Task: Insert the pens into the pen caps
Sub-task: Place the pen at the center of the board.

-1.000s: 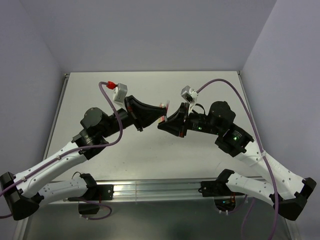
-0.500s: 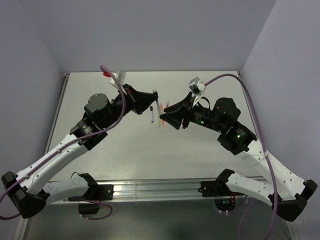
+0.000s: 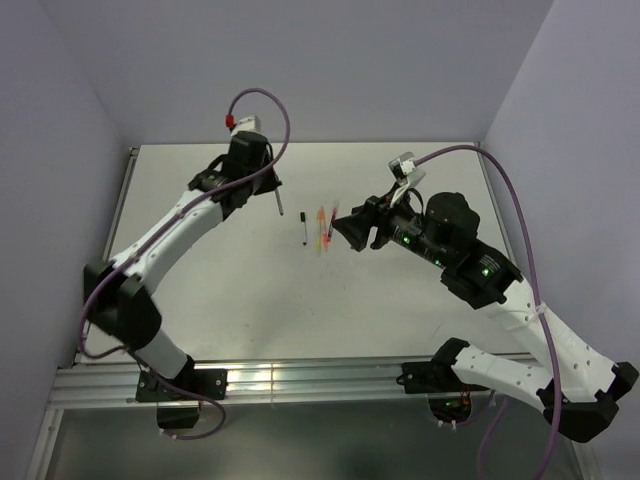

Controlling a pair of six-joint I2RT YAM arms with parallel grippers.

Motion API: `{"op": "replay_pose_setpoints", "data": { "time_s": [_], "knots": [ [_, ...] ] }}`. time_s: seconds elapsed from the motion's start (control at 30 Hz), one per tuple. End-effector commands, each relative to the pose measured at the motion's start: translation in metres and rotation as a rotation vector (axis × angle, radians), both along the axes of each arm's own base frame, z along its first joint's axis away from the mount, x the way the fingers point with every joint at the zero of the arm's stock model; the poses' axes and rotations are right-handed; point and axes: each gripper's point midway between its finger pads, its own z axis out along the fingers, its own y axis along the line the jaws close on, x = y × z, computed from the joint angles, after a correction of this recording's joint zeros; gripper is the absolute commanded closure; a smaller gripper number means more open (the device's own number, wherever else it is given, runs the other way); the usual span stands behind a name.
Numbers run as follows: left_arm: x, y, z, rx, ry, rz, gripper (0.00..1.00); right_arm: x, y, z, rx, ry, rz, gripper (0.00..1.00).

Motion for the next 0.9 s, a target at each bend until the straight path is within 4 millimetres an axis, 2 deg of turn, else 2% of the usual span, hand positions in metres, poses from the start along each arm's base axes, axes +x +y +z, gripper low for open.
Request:
{"op": "replay_pose_setpoints", "data": {
  "time_s": [0.0, 0.03, 0.1, 0.13, 0.23, 0.33, 0.7, 0.87],
  "knots": [
    [0.014, 0.021, -0.083, 0.221, 0.230, 0.048, 0.99, 0.018, -0.012, 0.001, -0.043, 0.027, -0.114, 0.33],
    [0.024, 0.016, -0.107, 0.253, 0.275, 0.052, 0.99, 0.020, -0.014, -0.001, -0.049, 0.035, -0.125, 0.32],
    [0.034, 0.015, -0.128, 0.286, 0.305, 0.068, 0.99, 0.022, -0.015, -0.007, -0.056, 0.047, -0.131, 0.32],
    [0.042, 0.012, -0.146, 0.309, 0.338, 0.075, 0.99, 0.024, -0.017, -0.008, -0.056, 0.049, -0.141, 0.32],
    [0.053, 0.003, -0.176, 0.318, 0.386, 0.051, 0.99, 0.025, -0.020, -0.011, -0.060, 0.056, -0.152, 0.32],
    [0.057, -0.005, -0.195, 0.320, 0.419, 0.026, 0.99, 0.026, -0.024, -0.012, -0.062, 0.057, -0.165, 0.31],
    [0.063, -0.019, -0.224, 0.286, 0.445, -0.007, 0.94, 0.028, -0.023, -0.015, -0.054, 0.060, -0.163, 0.31],
    [0.068, -0.024, -0.231, 0.280, 0.452, -0.014, 0.92, 0.027, -0.025, -0.016, -0.055, 0.061, -0.166, 0.31]
  ]
}}
